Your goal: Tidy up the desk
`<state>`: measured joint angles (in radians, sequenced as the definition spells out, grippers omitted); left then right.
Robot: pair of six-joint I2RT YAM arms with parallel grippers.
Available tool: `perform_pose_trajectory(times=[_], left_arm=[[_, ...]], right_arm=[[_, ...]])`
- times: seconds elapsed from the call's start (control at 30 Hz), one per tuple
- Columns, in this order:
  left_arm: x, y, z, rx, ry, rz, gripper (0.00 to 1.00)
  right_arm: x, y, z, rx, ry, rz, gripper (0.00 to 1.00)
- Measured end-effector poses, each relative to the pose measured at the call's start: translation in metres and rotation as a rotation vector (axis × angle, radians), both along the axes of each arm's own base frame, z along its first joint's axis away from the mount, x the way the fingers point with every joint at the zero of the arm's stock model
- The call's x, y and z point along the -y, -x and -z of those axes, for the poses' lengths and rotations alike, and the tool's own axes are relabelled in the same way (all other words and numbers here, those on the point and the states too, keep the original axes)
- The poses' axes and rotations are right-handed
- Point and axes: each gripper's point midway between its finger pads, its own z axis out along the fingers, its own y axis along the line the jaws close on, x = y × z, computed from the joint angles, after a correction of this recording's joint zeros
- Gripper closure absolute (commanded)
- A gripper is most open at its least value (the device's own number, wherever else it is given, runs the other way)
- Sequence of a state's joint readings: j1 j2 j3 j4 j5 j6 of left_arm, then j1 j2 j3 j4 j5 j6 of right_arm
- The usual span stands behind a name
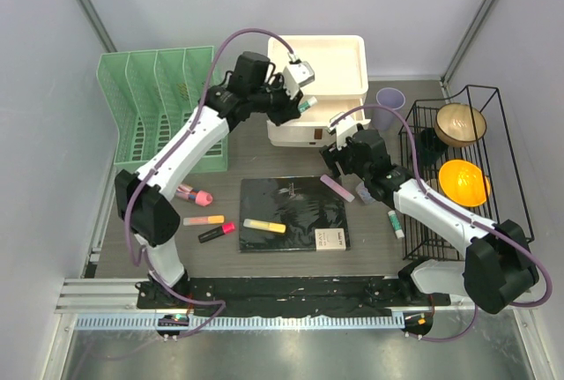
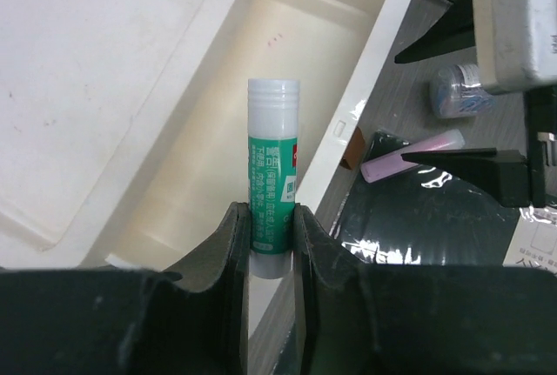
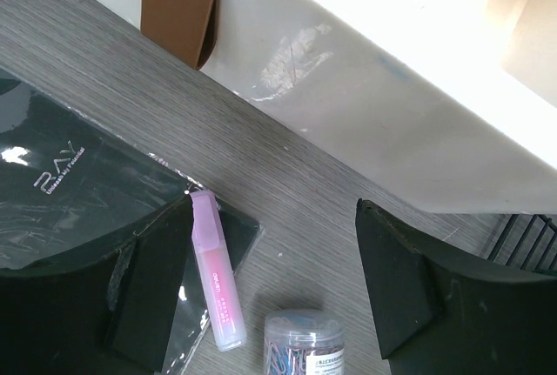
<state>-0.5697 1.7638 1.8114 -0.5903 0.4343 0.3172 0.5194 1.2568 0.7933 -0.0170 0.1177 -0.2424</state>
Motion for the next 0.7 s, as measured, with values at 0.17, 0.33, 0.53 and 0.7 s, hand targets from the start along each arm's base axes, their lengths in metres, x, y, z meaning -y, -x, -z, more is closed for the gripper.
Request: perform_pose_trajectory(times=[0.17, 0.33, 0.53, 0.7], left_arm=[[0.007, -0.018, 0.012, -0.003, -0.029, -0.012, 0.96], [0.013, -0.032, 0.019, 0.006, -0.059, -0.012, 0.77], [0.015, -0.039, 0.037, -0.011, -0.1, -0.008, 0.71], [0.013, -0.04, 0.041, -0.012, -0.118, -0.013, 0.64]], right_arm=[[0.0, 0.0, 0.0, 0.001, 0.0, 0.0, 0.21], [0.0, 0.0, 0.0, 0.001, 0.0, 0.0, 0.21], [0.001, 0.0, -0.004, 0.011, -0.003, -0.001, 0.21], [0.001, 0.001, -0.01, 0.026, -0.007, -0.003, 0.21]])
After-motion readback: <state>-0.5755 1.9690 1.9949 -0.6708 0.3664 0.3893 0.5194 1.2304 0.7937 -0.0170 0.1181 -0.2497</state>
